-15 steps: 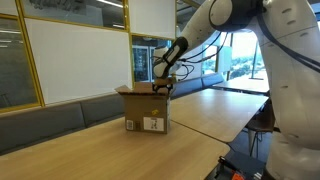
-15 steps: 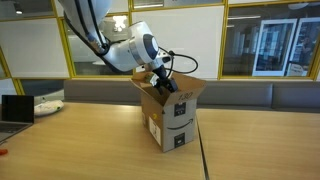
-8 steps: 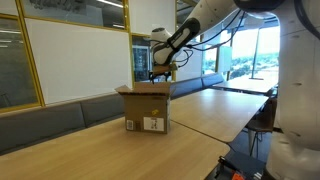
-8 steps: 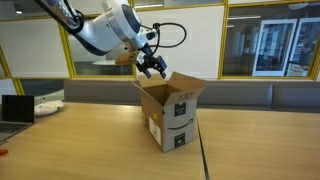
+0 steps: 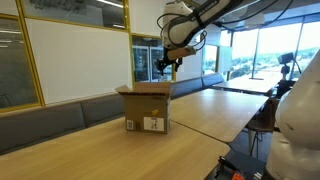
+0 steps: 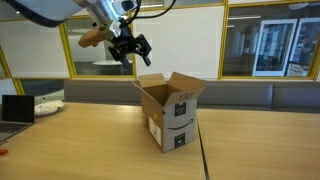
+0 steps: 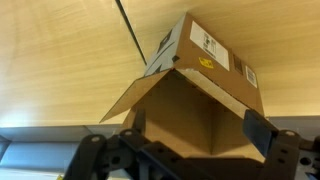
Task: Put the objects on the table into the box.
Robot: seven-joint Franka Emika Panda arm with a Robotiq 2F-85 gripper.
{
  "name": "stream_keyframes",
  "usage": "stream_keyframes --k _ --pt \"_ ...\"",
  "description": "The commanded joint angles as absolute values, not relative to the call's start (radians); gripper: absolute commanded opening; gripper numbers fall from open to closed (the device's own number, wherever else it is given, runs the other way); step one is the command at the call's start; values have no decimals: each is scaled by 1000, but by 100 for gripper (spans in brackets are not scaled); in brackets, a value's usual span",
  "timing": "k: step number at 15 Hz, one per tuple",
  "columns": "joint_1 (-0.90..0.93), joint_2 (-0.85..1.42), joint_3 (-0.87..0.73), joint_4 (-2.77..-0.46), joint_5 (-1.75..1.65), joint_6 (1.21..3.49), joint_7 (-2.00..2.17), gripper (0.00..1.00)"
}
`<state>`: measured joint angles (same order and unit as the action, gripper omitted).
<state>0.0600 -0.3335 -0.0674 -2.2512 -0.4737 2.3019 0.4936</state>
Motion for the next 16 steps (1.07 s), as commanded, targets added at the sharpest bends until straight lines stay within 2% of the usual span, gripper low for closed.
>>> stream_keyframes --k 1,8,16 --pt "11 -575 -52 -2416 -357 2230 287 100" --pt "18 -777 -151 -2498 -170 1994 -124 100" --pt "-9 -834 -196 -2487 -163 1802 -314 100"
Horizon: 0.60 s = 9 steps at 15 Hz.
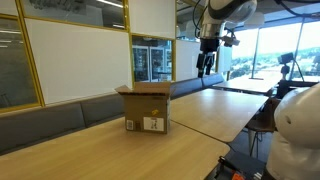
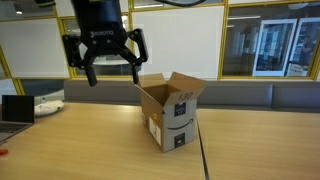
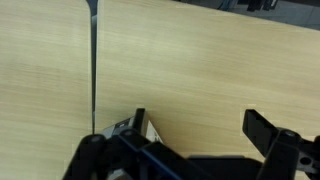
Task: Put the objects on the table into the box.
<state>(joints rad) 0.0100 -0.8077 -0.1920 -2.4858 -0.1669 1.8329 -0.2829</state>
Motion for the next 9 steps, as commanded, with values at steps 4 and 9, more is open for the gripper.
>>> stream_keyframes --k 4,9 --pt "-6 -807 -187 -2485 -159 1819 -297 100" --pt "-6 -803 -187 -2487 -159 1819 -297 100"
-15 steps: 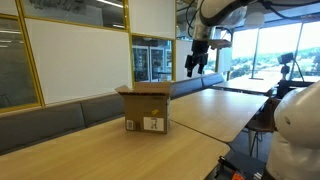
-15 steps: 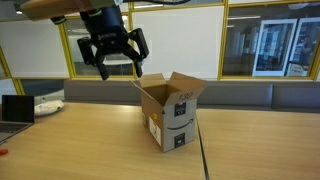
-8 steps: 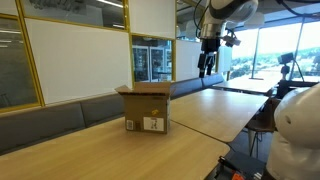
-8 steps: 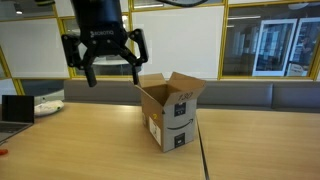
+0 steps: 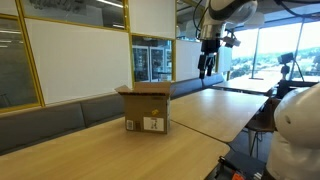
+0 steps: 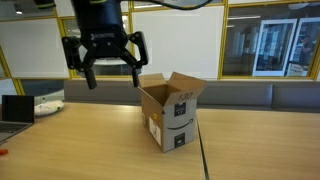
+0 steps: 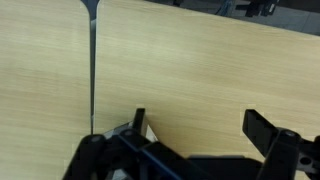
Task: Put the objects on the table into the box.
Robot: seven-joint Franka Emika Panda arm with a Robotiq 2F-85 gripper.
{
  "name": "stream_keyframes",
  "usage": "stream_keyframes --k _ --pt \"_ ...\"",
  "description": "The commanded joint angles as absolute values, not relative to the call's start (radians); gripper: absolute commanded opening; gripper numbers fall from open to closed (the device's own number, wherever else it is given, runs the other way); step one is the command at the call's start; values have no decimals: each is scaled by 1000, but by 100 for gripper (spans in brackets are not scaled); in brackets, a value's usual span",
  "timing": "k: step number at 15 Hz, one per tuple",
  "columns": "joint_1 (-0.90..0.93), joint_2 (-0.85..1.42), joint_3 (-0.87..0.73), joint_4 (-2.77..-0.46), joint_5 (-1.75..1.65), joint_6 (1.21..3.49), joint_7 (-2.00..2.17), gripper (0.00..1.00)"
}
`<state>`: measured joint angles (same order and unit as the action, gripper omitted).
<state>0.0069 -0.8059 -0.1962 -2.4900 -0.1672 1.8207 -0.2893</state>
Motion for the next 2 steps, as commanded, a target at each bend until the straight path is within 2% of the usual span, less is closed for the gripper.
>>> stream_keyframes --k 1,2 --pt "-6 -803 -187 -2487 -159 1819 -297 100" --pt "-6 -803 -187 -2488 -159 1819 -297 100"
